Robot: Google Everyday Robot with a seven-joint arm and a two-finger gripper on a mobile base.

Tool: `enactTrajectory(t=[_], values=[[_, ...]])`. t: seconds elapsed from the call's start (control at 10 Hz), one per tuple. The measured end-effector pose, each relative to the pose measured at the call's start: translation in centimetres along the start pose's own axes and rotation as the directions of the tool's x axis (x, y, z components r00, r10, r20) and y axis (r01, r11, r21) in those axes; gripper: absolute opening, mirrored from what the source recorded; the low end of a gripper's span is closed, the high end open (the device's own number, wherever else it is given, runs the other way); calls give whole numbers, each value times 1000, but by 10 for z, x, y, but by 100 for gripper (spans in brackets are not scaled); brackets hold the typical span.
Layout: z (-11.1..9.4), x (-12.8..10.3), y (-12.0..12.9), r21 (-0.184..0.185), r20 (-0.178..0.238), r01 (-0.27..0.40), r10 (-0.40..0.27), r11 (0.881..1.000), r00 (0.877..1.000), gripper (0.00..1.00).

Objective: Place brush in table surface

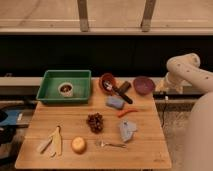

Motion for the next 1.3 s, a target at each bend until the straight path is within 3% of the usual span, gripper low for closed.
enactTrajectory(t=[0.3,0.6,0.8,1.0,1.1,1.2,1.3], values=[[-10,-12,30,-8,32,93,-92,996,995,80],[-13,-24,93,-26,42,243,-242,970,969,80],[-16,-27,137,-53,53,342,-339,938,939,80],[-24,-23,186,-94,75,451,-445,888,892,80],[-33,-16,208,-125,91,512,-504,850,859,80],[-41,-8,220,-139,102,542,-532,829,841,80],[-45,-4,226,-144,108,556,-546,818,831,80]])
